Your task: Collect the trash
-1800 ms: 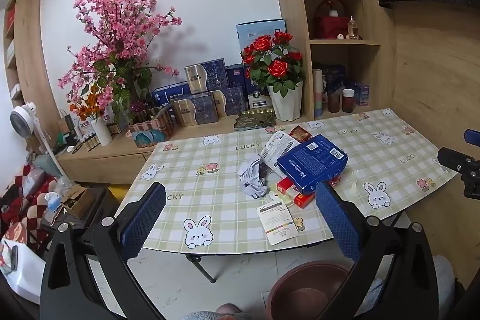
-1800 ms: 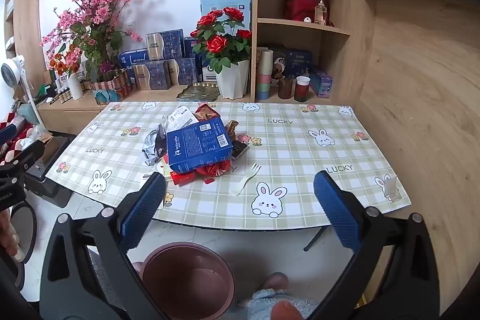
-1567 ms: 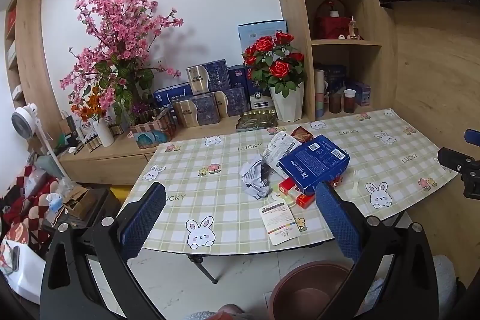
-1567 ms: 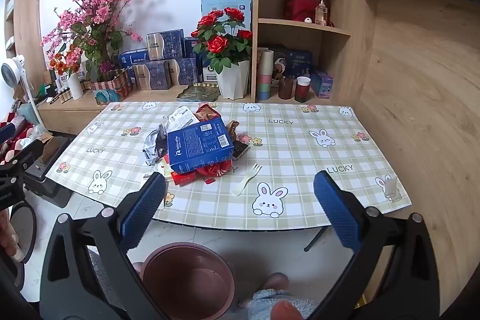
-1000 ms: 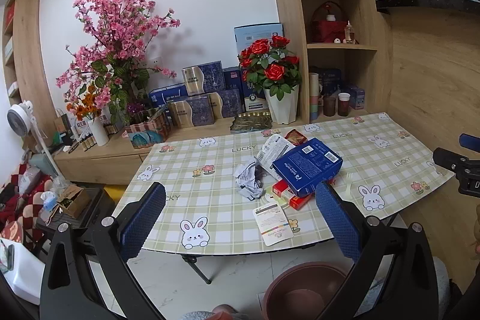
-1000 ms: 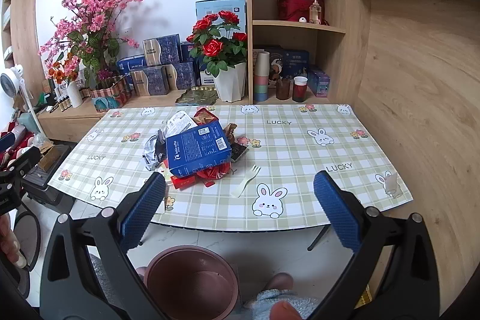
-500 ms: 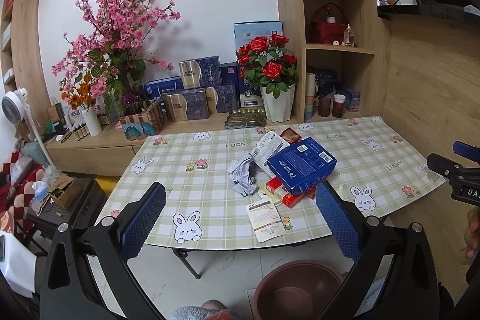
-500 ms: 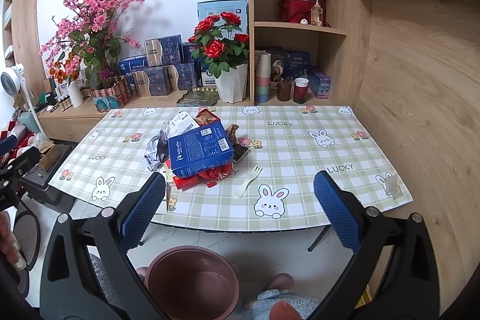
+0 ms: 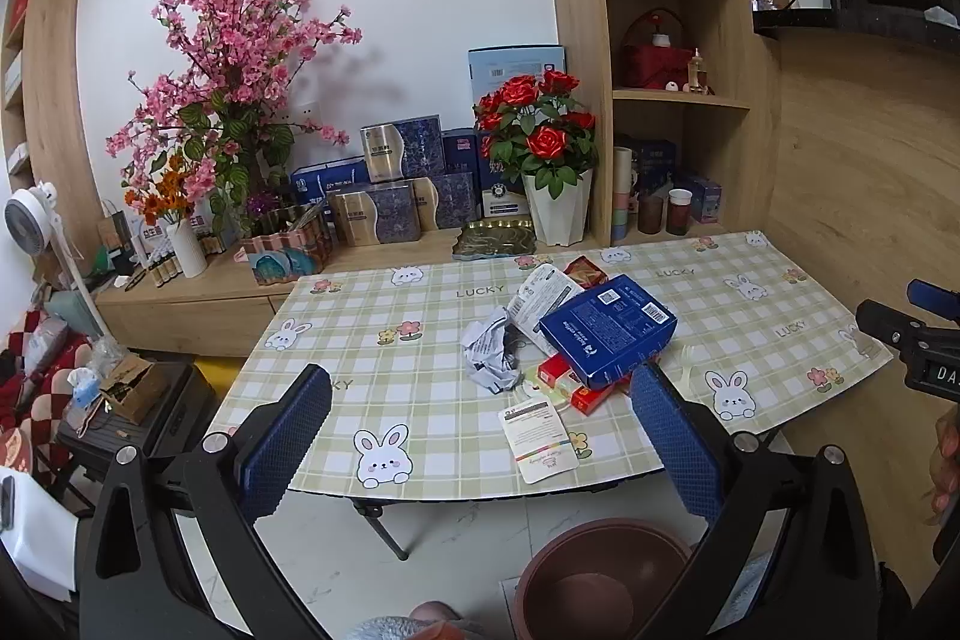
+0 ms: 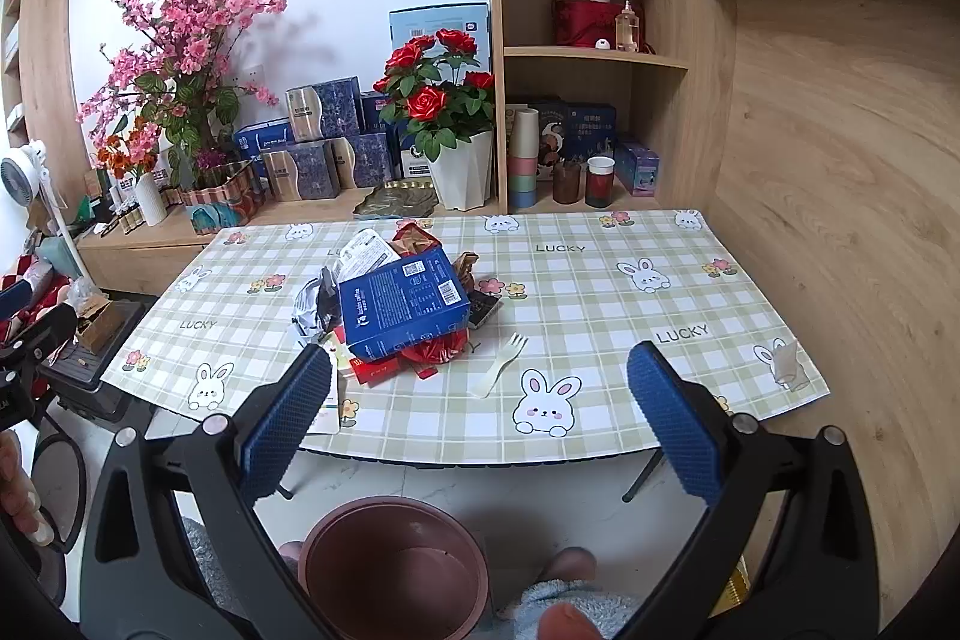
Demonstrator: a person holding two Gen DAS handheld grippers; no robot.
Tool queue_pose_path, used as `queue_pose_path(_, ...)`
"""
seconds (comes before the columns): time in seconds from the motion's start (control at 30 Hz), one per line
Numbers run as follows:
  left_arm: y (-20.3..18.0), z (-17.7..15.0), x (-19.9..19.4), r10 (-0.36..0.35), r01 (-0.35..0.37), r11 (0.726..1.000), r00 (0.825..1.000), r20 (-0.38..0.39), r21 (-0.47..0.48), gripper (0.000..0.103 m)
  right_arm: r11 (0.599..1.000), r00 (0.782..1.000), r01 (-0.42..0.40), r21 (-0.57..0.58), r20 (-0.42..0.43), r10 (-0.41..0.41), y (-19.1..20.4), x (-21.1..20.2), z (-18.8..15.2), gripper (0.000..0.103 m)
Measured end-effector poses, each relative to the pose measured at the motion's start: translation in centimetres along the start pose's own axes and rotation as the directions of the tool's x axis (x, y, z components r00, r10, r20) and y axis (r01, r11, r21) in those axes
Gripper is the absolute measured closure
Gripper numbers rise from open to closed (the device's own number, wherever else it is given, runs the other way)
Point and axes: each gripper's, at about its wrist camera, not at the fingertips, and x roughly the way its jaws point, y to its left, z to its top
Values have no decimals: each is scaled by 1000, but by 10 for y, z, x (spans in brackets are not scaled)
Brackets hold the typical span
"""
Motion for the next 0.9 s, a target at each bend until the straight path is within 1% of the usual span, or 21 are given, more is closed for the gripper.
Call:
queue_pose_path(0.5,3,1,0,3,-3,1000,1000,3,7,5,1000,1000,-1,-16,-1,1,6,6,5,6)
queue_pose_path(0.9,10,4,4,12,-12,1000,1000,8,-8,5,1000,1000,-13,-20,11,13,12,9,8,6)
